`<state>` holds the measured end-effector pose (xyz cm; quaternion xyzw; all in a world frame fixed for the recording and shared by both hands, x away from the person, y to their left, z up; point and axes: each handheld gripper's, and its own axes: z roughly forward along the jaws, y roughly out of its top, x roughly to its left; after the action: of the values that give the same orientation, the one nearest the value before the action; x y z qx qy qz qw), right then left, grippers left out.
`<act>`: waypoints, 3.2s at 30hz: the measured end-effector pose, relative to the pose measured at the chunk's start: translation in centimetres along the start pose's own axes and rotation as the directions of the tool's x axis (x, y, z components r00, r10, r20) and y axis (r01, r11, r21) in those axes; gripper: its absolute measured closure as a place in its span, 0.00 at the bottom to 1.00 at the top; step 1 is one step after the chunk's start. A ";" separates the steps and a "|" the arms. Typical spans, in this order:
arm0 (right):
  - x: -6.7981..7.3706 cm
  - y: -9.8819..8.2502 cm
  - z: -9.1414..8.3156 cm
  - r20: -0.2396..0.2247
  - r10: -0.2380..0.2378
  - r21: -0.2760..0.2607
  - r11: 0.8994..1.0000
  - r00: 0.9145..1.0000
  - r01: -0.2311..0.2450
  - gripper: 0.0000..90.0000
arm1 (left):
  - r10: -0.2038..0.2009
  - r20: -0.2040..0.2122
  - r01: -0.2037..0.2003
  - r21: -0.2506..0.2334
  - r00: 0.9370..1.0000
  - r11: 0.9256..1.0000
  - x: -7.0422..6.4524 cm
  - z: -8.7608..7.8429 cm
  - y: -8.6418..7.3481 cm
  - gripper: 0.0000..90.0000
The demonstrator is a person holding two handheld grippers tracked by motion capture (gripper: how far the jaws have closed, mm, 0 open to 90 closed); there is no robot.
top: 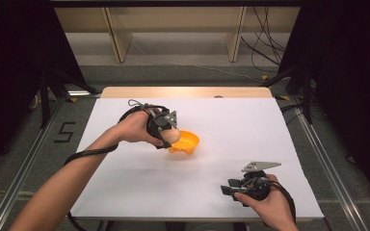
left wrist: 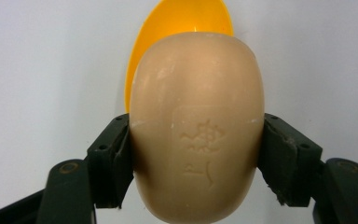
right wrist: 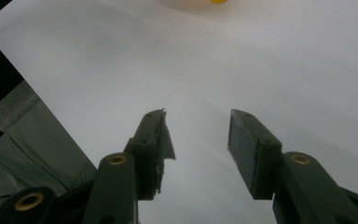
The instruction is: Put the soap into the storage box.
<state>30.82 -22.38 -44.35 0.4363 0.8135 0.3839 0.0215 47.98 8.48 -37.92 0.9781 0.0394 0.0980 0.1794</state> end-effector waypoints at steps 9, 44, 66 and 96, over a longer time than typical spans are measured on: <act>0.0 0.0 0.0 0.001 0.003 0.002 1.000 1.000 -0.003 0.63 | 0.002 -0.004 -0.002 -0.033 1.000 0.999 0.4 0.0 0.0 0.36; 0.0 0.0 -0.1 0.000 0.002 0.003 1.000 1.000 -0.002 0.63 | 0.001 0.012 0.001 -0.122 1.000 0.993 1.4 1.6 0.0 0.36; 0.0 -0.1 0.0 0.003 0.004 -0.003 1.000 1.000 -0.004 0.63 | -0.004 0.030 0.009 -0.159 1.000 0.987 1.7 2.6 0.2 0.36; 0.0 0.0 0.0 -0.003 0.006 0.005 1.000 1.000 -0.006 0.63 | -0.011 0.068 0.021 -0.160 0.998 0.987 1.9 3.9 0.4 0.36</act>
<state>30.80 -22.42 -44.34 0.4380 0.8132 0.3828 0.0182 50.62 7.02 -41.03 0.9629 0.0332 0.0667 0.2595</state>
